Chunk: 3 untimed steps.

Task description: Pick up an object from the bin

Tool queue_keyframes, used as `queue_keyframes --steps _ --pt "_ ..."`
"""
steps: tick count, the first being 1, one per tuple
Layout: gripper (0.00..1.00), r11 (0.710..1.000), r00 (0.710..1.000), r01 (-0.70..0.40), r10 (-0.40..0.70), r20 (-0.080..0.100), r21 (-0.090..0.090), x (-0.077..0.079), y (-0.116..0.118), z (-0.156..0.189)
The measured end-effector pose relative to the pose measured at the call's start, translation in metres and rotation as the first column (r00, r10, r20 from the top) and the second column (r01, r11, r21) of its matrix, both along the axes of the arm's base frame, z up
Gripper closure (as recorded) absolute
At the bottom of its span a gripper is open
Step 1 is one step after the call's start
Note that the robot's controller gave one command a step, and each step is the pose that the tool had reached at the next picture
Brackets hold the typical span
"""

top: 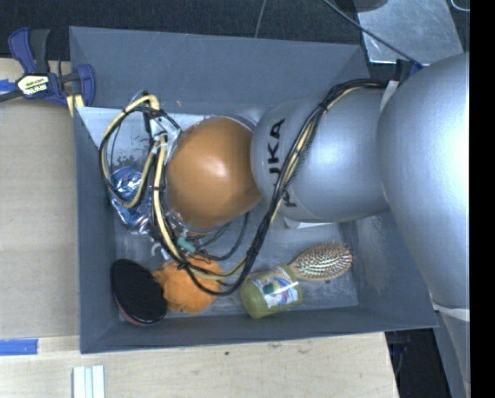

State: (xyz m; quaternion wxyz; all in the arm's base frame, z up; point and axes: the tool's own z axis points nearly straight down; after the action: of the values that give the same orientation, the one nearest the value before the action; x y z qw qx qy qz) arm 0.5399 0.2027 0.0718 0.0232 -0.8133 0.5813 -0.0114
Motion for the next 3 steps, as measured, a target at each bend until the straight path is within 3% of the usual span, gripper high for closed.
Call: queue_keyframes --steps 1,2,3 --pt "1.00 1.000 1.000 0.011 -0.011 0.006 0.005 -0.036 -0.013 0.002" --pt "1.00 0.999 0.999 0.031 -0.031 0.024 0.015 -0.052 -0.021 0.002" --pt "1.00 0.996 0.996 -0.085 0.085 0.030 0.003 -0.006 0.033 -0.001"
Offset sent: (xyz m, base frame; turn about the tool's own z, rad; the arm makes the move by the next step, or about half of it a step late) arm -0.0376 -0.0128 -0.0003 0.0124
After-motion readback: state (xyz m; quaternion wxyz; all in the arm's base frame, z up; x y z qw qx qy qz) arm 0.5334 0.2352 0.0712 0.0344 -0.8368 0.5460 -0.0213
